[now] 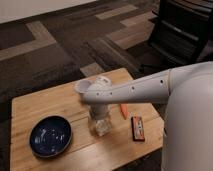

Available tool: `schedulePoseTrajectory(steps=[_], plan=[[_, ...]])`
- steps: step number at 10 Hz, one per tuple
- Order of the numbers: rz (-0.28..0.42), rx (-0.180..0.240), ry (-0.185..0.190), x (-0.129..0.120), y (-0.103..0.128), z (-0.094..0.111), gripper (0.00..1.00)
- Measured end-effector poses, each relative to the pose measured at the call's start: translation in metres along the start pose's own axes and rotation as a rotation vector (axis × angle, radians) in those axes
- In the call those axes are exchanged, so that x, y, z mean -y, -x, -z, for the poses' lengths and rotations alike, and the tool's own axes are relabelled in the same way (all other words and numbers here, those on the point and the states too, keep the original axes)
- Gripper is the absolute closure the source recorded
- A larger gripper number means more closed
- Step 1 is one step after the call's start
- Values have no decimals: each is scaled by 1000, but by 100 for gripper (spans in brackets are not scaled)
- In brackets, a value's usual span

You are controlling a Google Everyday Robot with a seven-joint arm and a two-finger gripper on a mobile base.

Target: Wipe the white sponge on the table

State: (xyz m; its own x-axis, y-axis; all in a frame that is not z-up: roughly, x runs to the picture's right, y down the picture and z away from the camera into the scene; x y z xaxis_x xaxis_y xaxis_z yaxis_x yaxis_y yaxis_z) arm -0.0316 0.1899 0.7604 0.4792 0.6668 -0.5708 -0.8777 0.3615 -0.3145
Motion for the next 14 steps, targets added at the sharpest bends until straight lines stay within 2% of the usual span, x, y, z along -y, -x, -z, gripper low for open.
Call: schedulePoseTrajectory(steps=[1, 3, 5, 6, 7, 8, 9, 10, 11, 12, 14], plan=[[4, -2, -2, 1, 1, 0, 74], [10, -4, -4, 1, 0, -1, 98], [24, -16, -4, -7, 1, -3, 100], [68, -13, 0, -24, 13, -3, 100], [140, 7, 8, -48, 36, 0, 100], [187, 34, 10, -62, 58, 6, 100], [213, 58, -7, -62, 76, 13, 100], [214, 75, -9, -59, 88, 19, 100], [189, 80, -21, -43, 91, 20, 100], [172, 69, -16, -39, 85, 18, 100], [109, 42, 22, -29, 62, 9, 100]])
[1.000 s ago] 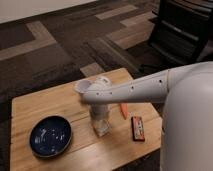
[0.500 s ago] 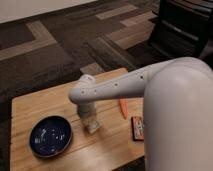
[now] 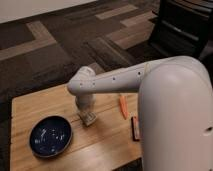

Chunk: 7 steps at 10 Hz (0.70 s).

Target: Wipe the white sponge on the table

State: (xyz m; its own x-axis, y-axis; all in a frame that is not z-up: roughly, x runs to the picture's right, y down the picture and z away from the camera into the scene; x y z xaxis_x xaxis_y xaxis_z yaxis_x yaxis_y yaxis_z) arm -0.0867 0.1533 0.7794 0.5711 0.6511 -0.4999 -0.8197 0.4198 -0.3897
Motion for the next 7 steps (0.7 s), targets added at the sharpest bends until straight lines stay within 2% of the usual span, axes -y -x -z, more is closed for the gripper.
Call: schedulePoseTrajectory(steps=[2, 3, 5, 7], plan=[[-69, -28, 36, 6, -26, -7, 100], [-115, -44, 35, 17, -40, -8, 100], [-227, -60, -28, 62, -74, 2, 100], [-365, -90, -68, 92, -118, 11, 100]])
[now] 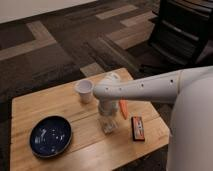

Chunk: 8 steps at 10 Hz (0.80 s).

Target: Wipe the white sponge on the table

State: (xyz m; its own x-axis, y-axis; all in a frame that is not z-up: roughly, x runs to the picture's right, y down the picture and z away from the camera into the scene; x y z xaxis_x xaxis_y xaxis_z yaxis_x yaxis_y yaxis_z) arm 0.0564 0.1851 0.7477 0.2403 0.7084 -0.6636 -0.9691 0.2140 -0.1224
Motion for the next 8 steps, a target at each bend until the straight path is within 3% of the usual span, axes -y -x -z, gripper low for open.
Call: schedulePoseTrajectory(steps=[1, 3, 5, 8], plan=[[-35, -31, -2, 3, -16, -5, 100], [-10, -82, 18, -23, -29, -20, 100], [114, -103, 34, -69, -22, -29, 100], [364, -52, 36, -145, 16, -15, 100]])
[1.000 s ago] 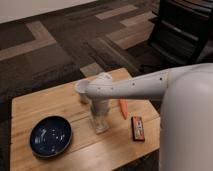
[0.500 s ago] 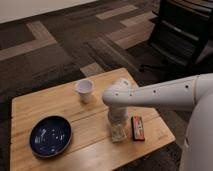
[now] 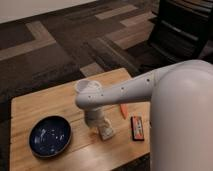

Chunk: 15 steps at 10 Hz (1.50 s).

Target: Wipe the white sponge on the table

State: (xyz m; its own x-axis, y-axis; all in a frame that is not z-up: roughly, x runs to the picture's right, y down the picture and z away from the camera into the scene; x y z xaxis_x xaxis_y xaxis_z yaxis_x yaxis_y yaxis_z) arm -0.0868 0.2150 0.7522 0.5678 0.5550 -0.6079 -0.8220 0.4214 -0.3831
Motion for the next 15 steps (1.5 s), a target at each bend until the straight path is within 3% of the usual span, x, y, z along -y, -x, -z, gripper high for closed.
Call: schedulePoseTrajectory(steps=[2, 3, 6, 8, 11, 13, 15], plan=[[73, 43, -18, -12, 31, 14, 100], [68, 57, -36, -2, 38, 20, 100], [8, 63, -58, 23, 35, 25, 97], [0, 60, -56, 25, 33, 25, 91], [-1, 60, -56, 25, 33, 25, 48], [-4, 60, -57, 27, 33, 25, 26], [-4, 60, -57, 26, 33, 25, 20]])
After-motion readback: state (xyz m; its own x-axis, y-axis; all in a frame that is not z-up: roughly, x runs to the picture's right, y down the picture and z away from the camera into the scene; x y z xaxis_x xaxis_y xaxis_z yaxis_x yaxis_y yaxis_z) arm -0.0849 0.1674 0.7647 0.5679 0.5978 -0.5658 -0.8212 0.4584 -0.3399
